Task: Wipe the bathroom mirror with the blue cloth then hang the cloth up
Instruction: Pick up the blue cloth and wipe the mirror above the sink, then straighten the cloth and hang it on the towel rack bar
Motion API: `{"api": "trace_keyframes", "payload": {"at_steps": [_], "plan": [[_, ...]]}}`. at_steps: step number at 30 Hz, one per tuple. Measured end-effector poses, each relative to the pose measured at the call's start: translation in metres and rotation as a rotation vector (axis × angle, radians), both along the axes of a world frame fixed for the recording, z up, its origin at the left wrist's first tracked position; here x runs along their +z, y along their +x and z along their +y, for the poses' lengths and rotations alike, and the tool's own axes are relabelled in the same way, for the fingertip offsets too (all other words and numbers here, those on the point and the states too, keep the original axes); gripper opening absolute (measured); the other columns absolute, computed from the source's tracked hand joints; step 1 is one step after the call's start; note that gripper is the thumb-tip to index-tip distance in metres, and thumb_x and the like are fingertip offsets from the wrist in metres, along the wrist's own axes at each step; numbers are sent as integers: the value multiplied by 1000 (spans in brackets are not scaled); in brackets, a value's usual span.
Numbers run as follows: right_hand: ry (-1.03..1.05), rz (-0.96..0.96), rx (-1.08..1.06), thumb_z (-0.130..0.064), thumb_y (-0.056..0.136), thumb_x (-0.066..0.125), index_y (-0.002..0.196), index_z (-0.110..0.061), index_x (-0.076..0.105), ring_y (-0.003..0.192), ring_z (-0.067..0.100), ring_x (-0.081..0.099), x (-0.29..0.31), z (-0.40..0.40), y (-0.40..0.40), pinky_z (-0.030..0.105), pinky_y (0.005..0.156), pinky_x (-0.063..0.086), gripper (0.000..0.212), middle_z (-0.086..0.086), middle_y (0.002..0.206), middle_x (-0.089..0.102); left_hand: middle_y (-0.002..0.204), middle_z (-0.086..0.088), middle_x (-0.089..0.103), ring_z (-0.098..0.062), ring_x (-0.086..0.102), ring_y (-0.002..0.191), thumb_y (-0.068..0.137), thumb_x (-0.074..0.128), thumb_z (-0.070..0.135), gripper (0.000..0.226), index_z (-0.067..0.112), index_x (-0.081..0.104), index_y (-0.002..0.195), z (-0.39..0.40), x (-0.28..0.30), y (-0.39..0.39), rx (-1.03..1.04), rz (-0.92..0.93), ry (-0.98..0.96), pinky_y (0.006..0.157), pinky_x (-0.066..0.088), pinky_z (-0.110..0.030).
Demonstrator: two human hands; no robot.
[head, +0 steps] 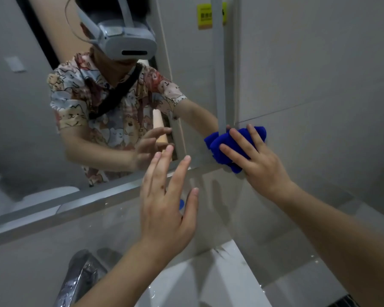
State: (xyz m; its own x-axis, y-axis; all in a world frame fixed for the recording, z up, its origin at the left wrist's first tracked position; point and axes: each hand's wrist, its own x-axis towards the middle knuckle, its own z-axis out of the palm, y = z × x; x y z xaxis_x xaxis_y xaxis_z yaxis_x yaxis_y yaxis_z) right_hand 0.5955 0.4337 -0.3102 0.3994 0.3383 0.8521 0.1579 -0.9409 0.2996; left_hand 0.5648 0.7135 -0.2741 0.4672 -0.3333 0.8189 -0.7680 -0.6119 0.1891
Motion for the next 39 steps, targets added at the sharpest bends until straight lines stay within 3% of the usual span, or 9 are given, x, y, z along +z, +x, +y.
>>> {"api": "trace_keyframes", "payload": {"at_steps": [2,5,9,12,17,21,27,33,39], "plan": [[42,45,-57,-1,108,24,150,-23,45,137,57,45,4,3,-13,52,81,60,52,15,158,43,163,-12,32,-31,25,153,95,59,26,55,14,50,147,0,2,-3,-15,-11,29,124,22,-44],[166,129,-166,13,87,47,154,-25,38,137,56,46,10,10,-34,47,60,59,79,14,161,41,163,-12,32,-30,24,154,94,61,25,56,14,50,148,5,9,-9,-33,-2,56,120,28,-53],[261,185,-235,19,77,66,155,-18,37,137,55,46,33,25,-69,49,56,62,91,15,161,41,164,-10,30,-29,25,153,95,61,26,57,15,48,149,21,26,-24,-50,26,63,120,30,-53],[237,138,-188,7,85,61,153,-11,40,135,55,49,57,48,-97,51,63,62,73,20,158,44,165,-7,29,-28,26,153,95,58,30,58,18,47,150,40,44,-40,-76,66,45,121,29,-49],[479,92,-80,9,84,75,152,-11,38,130,53,53,100,122,-133,58,80,59,79,30,156,40,162,-6,33,-27,30,150,94,59,32,60,21,44,151,81,89,-75,-124,114,-5,118,34,-55],[630,19,30,-1,95,67,153,-9,43,133,46,53,131,193,-155,53,89,55,63,23,158,41,159,-5,39,-24,33,147,93,59,33,59,19,48,150,124,125,-100,-120,96,-51,120,29,-41],[588,-25,160,-2,96,66,153,-14,38,137,42,51,158,287,-168,54,97,55,64,19,159,42,147,2,52,-13,42,136,97,58,37,53,22,50,147,195,163,-129,-123,201,-137,111,31,-28],[562,-42,290,-24,100,46,154,-15,38,140,30,48,176,375,-175,36,108,44,55,15,159,43,126,9,64,-5,56,113,96,63,39,40,22,62,133,256,193,-145,-170,357,-288,94,46,-25],[541,-31,429,-6,96,49,156,-13,35,146,20,41,187,450,-185,26,119,33,61,14,159,43,98,6,76,-10,73,90,96,68,32,9,31,67,104,320,210,-167,-369,598,-503,78,61,-30]]}}
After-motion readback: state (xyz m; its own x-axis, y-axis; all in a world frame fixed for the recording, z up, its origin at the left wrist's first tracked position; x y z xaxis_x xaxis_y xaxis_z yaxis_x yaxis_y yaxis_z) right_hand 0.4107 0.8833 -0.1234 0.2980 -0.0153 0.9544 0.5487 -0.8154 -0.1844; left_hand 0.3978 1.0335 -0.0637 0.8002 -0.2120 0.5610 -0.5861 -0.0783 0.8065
